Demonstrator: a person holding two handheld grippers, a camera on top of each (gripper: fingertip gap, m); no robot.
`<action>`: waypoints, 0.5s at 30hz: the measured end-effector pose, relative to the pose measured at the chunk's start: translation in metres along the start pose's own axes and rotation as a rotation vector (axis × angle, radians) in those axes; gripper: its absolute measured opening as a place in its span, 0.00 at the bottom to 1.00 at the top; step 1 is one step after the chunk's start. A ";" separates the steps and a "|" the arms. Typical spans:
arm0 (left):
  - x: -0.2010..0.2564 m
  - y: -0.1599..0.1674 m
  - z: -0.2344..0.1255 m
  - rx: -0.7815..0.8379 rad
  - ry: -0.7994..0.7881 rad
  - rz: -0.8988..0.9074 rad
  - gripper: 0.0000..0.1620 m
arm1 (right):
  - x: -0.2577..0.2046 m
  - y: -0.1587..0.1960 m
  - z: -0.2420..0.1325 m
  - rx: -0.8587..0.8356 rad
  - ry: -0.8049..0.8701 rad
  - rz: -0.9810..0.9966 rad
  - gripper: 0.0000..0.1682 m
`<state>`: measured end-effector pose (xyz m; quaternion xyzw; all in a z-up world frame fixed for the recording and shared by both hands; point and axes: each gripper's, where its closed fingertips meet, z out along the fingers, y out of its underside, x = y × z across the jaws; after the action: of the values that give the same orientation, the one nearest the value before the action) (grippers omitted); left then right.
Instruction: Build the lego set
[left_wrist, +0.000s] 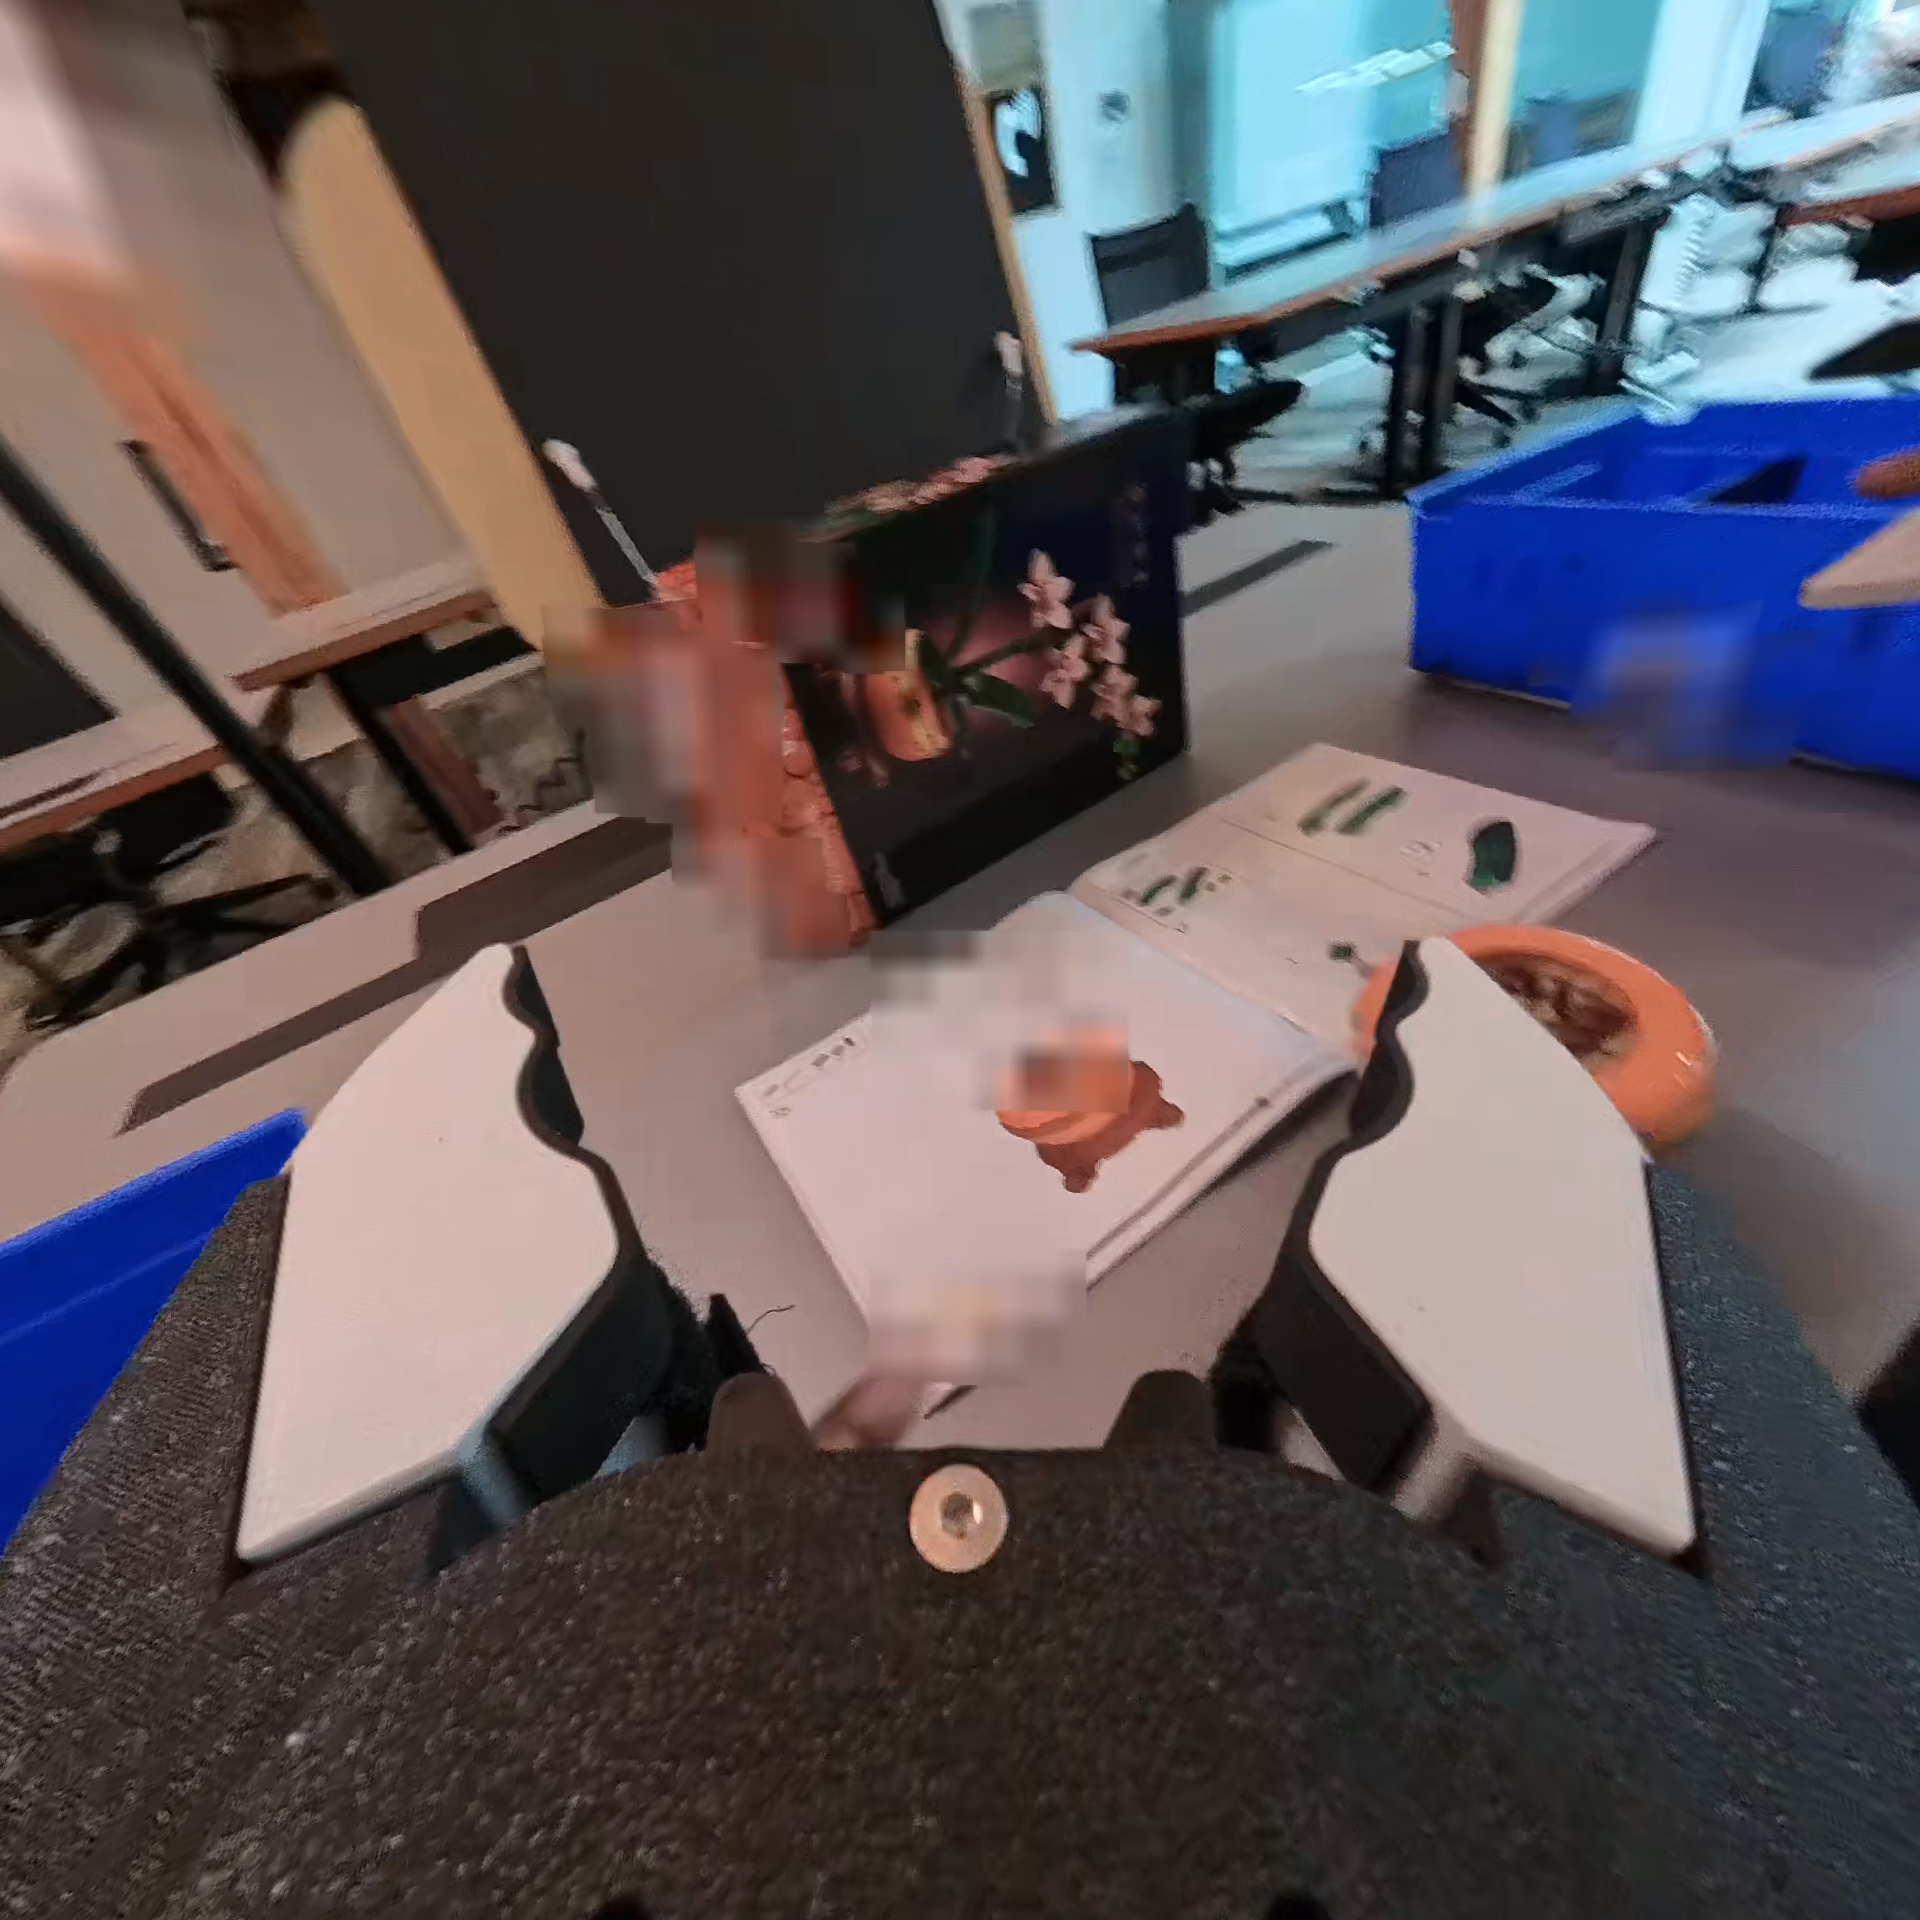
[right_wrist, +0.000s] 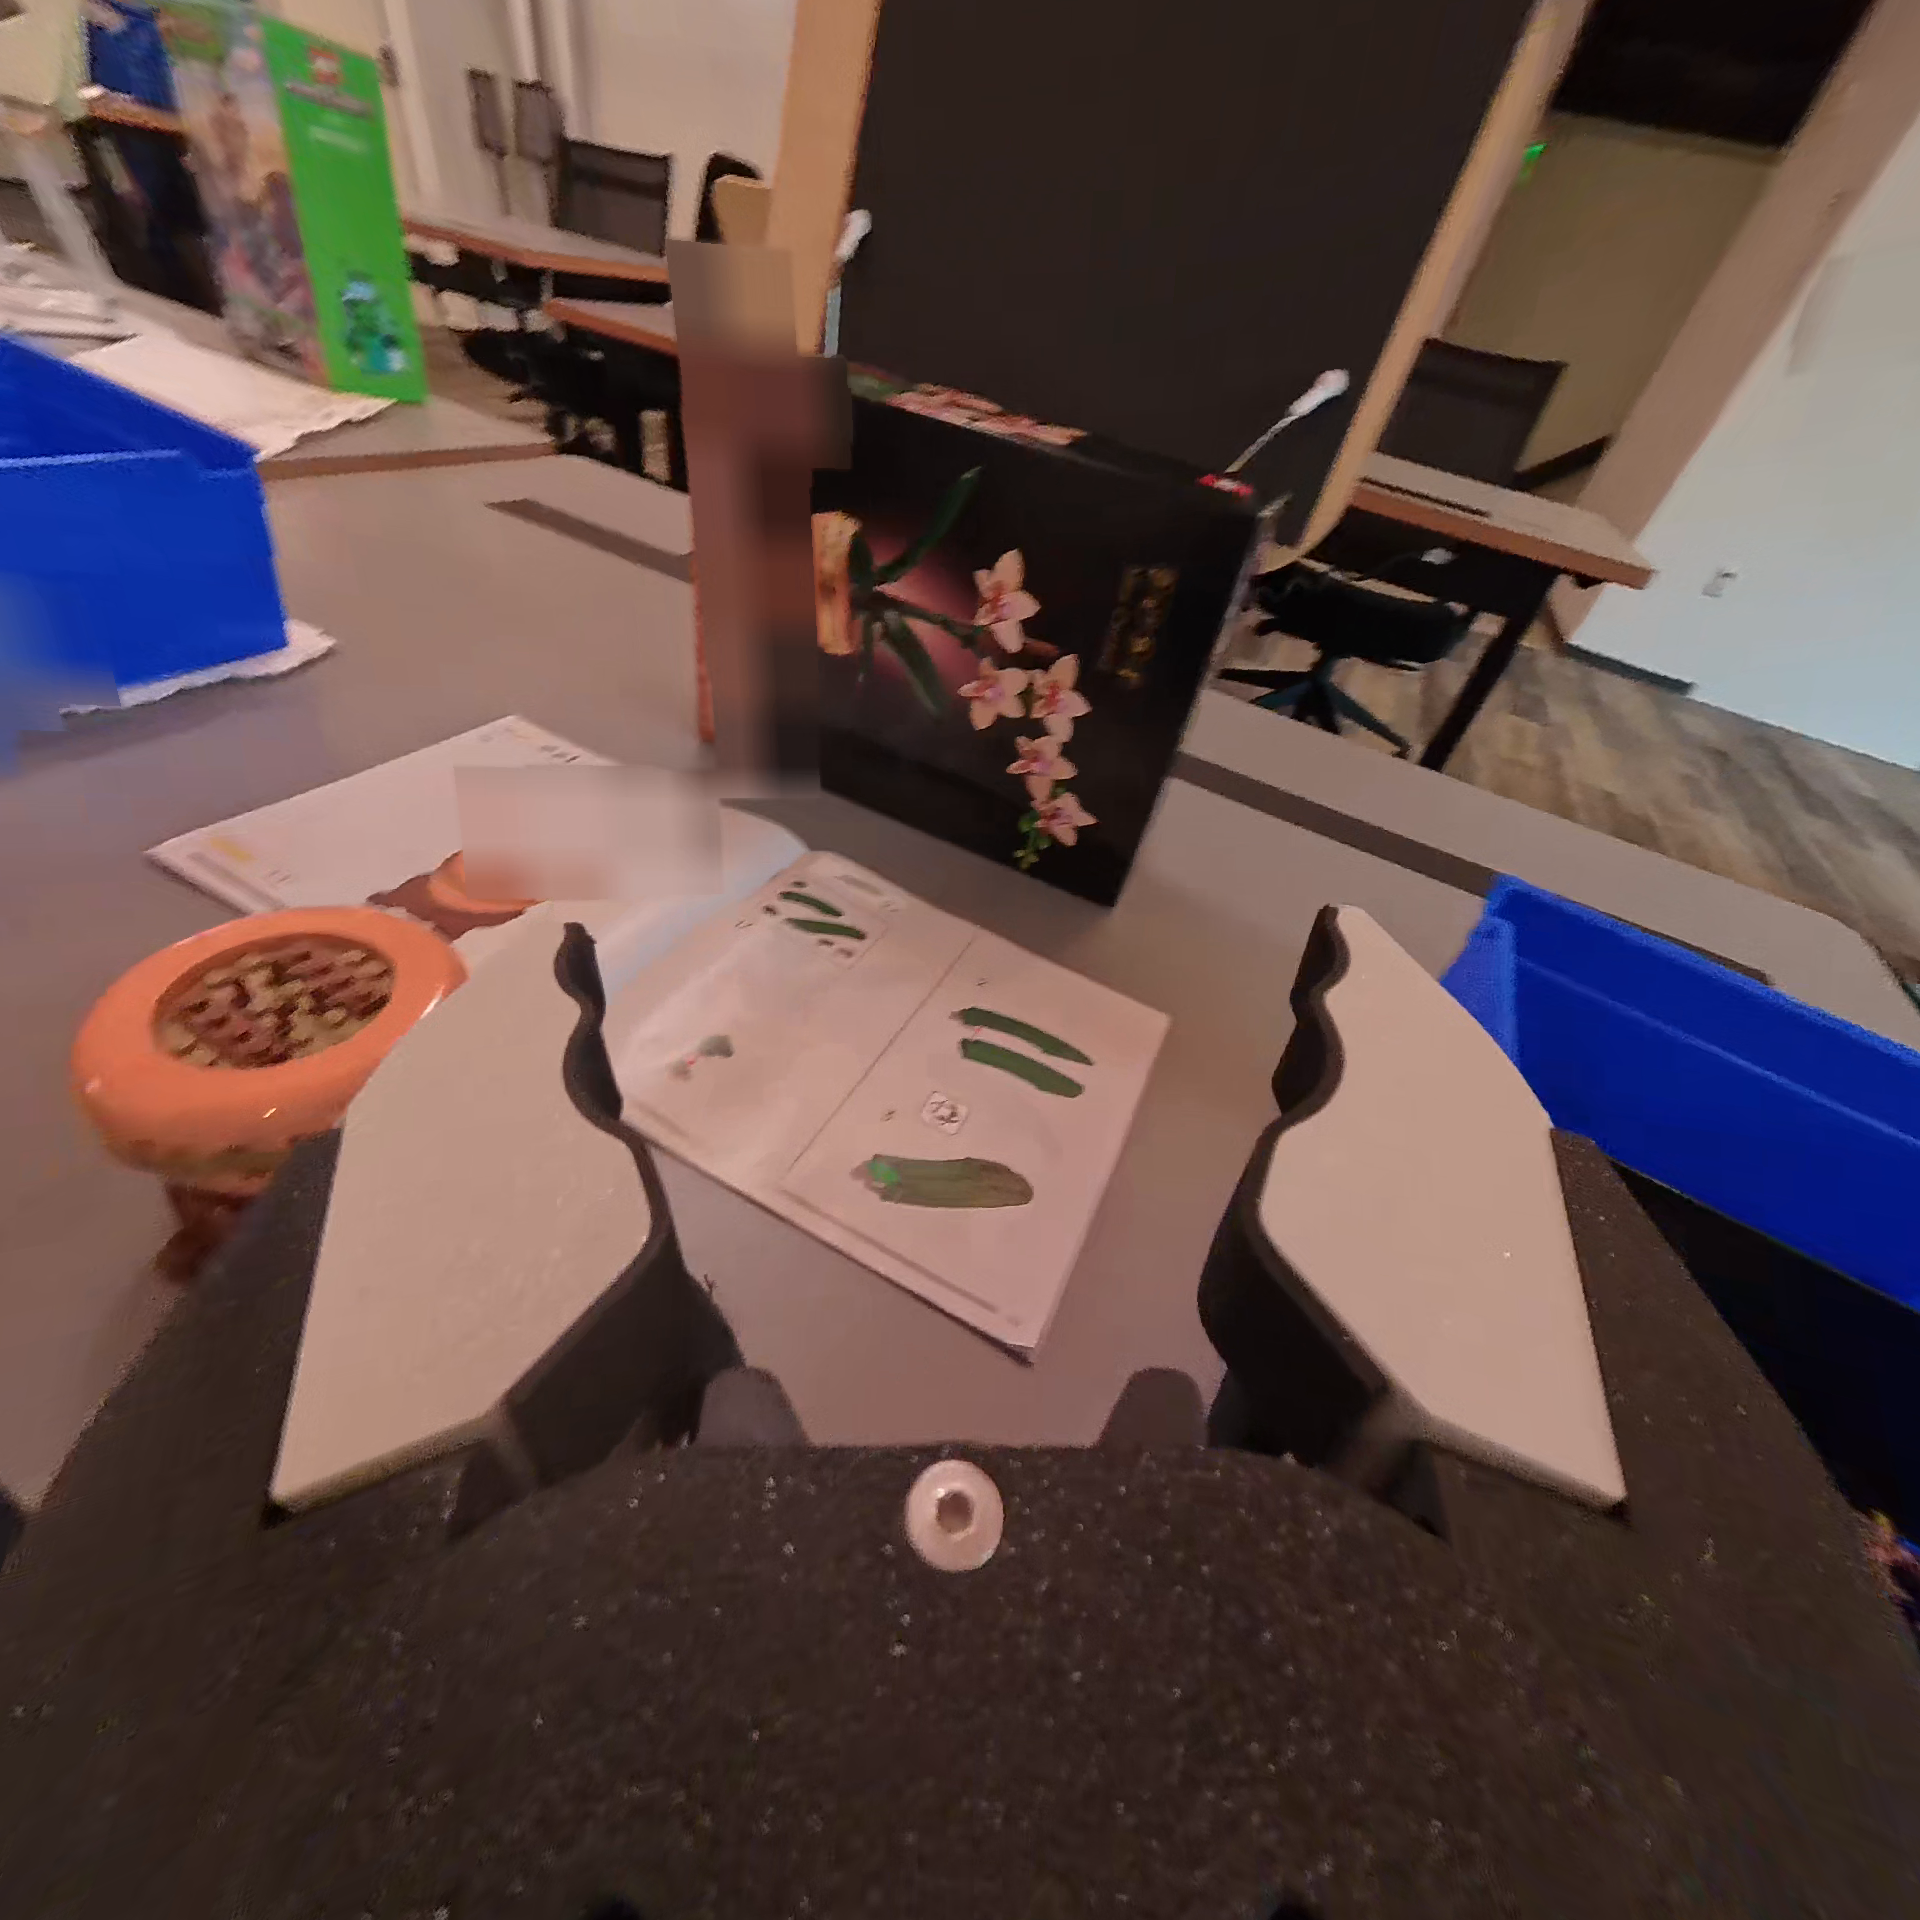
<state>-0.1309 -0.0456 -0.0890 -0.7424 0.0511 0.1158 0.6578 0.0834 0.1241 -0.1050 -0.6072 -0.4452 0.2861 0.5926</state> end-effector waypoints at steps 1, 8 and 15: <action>0.008 0.004 0.003 -0.025 0.051 0.008 0.89 | -0.006 0.001 0.001 -0.005 -0.032 -0.005 0.74; 0.063 0.026 0.002 -0.091 0.398 -0.051 0.76 | -0.068 0.026 -0.008 -0.183 -0.463 0.170 0.67; 0.079 0.022 0.010 0.024 0.548 -0.138 0.25 | -0.077 0.011 -0.005 0.137 -0.494 -0.063 0.07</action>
<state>-0.0602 -0.0324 -0.1302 -0.7400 0.1776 -0.1348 0.6346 0.0564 0.0554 -0.1285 -0.4635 -0.5746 0.4366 0.5142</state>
